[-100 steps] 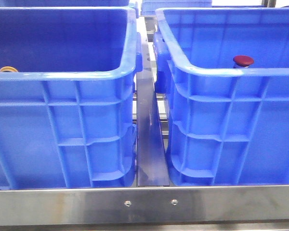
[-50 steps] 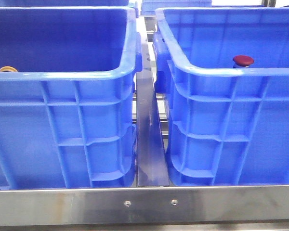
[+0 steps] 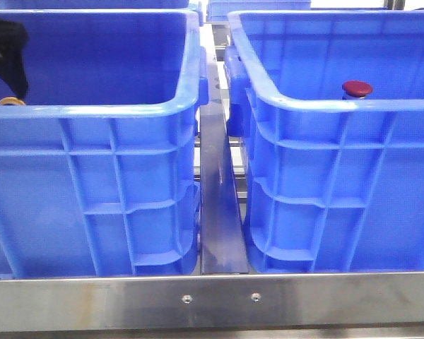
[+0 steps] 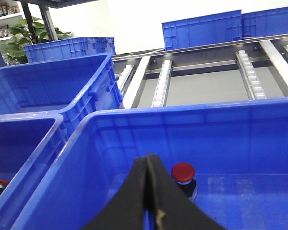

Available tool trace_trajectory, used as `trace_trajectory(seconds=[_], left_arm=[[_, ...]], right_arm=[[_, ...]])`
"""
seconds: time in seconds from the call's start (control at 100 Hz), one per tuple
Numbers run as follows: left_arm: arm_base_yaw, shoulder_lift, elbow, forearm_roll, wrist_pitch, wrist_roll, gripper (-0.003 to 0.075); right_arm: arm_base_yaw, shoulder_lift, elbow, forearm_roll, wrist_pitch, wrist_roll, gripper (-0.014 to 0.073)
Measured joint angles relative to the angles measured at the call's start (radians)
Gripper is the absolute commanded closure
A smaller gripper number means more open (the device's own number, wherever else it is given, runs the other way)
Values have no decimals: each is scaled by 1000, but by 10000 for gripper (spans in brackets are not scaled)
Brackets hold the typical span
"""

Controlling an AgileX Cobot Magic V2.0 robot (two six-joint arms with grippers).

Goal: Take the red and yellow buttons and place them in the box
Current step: 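Grasp a yellow-capped button with the left gripper and lift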

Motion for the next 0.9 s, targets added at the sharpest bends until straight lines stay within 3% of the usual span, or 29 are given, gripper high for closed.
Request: trace_trajectory(seconds=[0.33,0.43,0.67,0.9], left_arm=[[0,143,-67,-8,-14,2,149],[0,143,-67,-10,-14,2,262],[0,143,-71,-12,-12,2,734],[-4,141,-72,-12,1,2,739]], right_arm=[[0,0,0,0,0,0,661],[0,0,0,0,0,0,661],[0,0,0,0,0,0,661],[0,0,0,0,0,0,661]])
